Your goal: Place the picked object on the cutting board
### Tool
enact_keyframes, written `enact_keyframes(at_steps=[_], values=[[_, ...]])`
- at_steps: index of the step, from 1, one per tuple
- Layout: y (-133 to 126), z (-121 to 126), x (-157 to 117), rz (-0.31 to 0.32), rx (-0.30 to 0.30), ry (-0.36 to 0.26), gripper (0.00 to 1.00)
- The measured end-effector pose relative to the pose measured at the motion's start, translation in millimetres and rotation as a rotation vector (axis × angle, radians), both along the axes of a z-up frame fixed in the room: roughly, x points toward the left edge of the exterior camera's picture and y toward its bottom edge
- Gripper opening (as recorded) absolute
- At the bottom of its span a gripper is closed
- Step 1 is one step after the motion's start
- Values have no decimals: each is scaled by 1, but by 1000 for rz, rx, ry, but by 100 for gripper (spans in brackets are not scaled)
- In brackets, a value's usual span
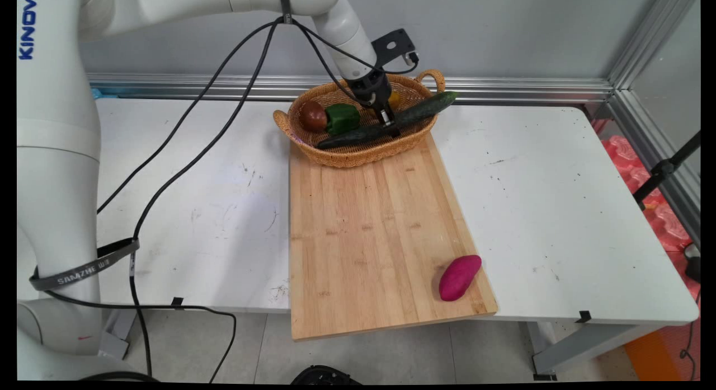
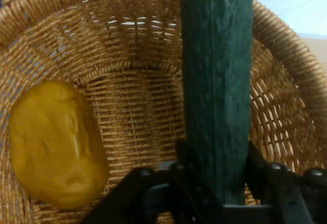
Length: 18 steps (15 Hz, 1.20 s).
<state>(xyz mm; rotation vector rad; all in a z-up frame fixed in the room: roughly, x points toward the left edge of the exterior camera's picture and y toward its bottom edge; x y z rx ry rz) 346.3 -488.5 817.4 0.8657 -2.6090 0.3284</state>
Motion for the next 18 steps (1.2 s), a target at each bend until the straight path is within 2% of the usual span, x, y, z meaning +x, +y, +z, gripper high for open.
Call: enact_keyframes(at_steps=[3, 6, 14, 18], values=[[0, 6, 2, -11, -2, -6, 0], [3, 23, 4, -19, -11, -3, 0], [27, 101, -17, -69, -86, 79, 0], [54, 129, -31, -76, -86, 104, 0]])
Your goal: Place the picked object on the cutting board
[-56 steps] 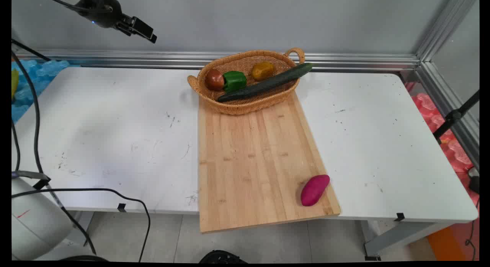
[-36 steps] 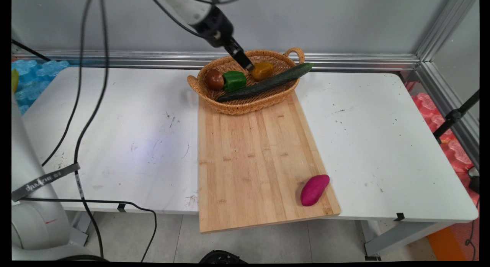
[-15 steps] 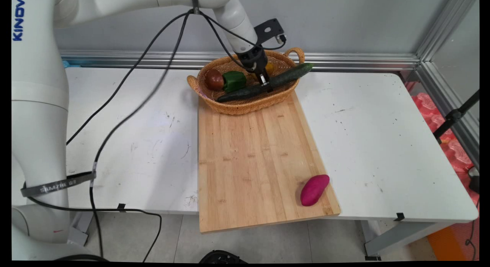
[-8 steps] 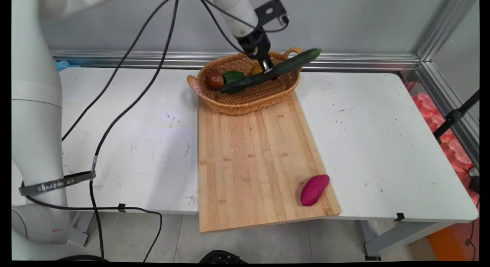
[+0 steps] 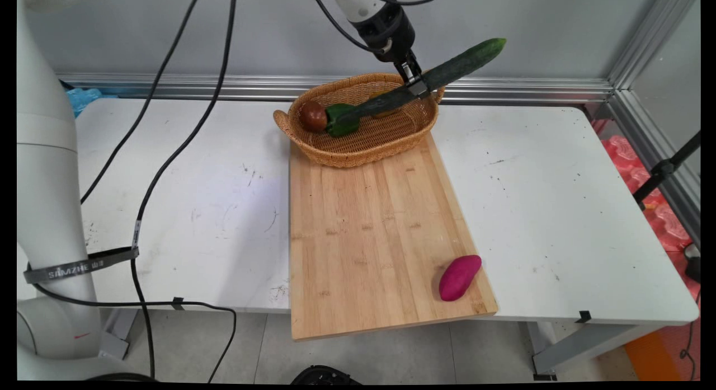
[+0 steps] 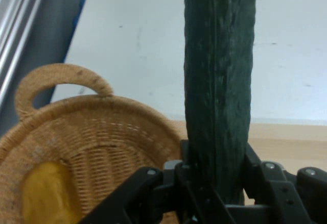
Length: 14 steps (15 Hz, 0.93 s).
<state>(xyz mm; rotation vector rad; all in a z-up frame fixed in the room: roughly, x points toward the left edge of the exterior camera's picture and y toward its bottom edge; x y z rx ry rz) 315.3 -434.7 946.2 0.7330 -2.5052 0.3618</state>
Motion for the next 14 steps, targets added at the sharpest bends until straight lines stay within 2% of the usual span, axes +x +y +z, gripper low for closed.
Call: enact_keyframes(at_steps=[3, 6, 9, 14], values=[[20, 7, -8, 17, 20, -1, 0], [45, 3, -18, 44, 57, -13, 0], [65, -10, -28, 79, 96, -34, 0], [79, -40, -41, 137, 146, -79, 0]])
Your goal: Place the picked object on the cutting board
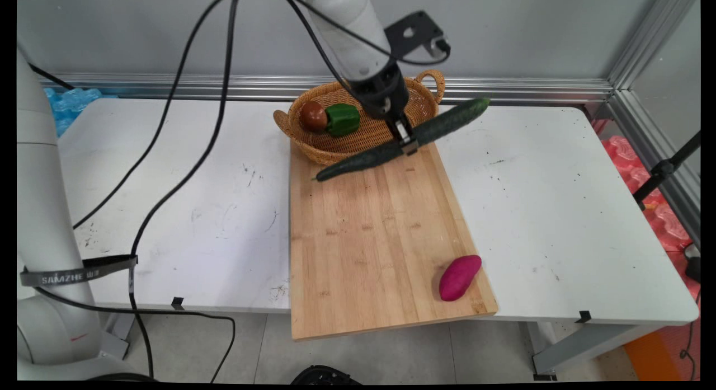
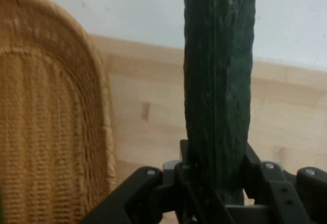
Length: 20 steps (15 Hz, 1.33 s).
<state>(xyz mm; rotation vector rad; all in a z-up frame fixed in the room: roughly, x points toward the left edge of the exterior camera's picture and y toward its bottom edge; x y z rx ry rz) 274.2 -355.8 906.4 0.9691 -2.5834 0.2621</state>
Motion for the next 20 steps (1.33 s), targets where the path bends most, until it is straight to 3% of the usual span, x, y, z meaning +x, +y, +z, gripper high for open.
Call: enact_keyframes(at_steps=[16, 17, 20], values=[[13, -95, -5, 79, 138, -159, 0], [14, -98, -6, 77, 141, -162, 100], [16, -101, -7, 65, 138, -161, 100]])
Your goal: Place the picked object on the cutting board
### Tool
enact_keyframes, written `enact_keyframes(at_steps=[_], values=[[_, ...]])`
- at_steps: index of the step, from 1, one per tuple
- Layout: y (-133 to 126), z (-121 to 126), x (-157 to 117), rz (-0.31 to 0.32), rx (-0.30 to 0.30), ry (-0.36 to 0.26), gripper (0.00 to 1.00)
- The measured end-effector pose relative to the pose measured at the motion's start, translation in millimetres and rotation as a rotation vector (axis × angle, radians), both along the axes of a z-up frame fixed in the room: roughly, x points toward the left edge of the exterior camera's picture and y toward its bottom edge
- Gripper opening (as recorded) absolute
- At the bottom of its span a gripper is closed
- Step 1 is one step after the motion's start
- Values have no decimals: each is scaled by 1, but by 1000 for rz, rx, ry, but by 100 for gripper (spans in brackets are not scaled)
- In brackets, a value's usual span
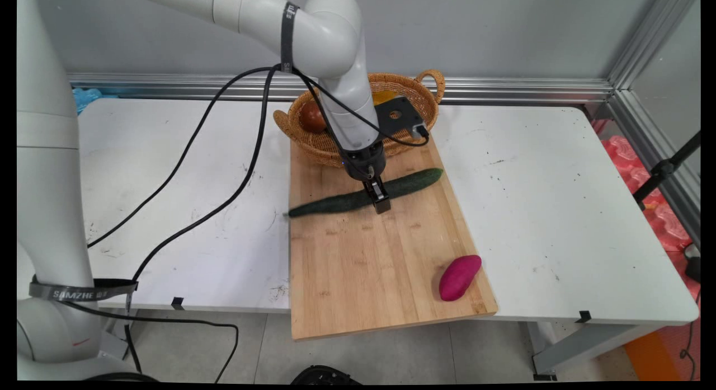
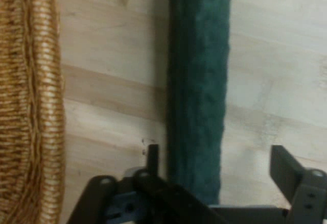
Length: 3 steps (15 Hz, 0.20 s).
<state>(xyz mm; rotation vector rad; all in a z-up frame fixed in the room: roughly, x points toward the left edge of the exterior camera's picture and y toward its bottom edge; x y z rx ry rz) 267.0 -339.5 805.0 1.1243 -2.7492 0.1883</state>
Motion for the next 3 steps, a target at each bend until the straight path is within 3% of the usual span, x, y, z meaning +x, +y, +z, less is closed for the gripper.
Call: enact_keyframes(at_steps=[3], values=[[4, 5, 0, -16, -7, 14, 100]])
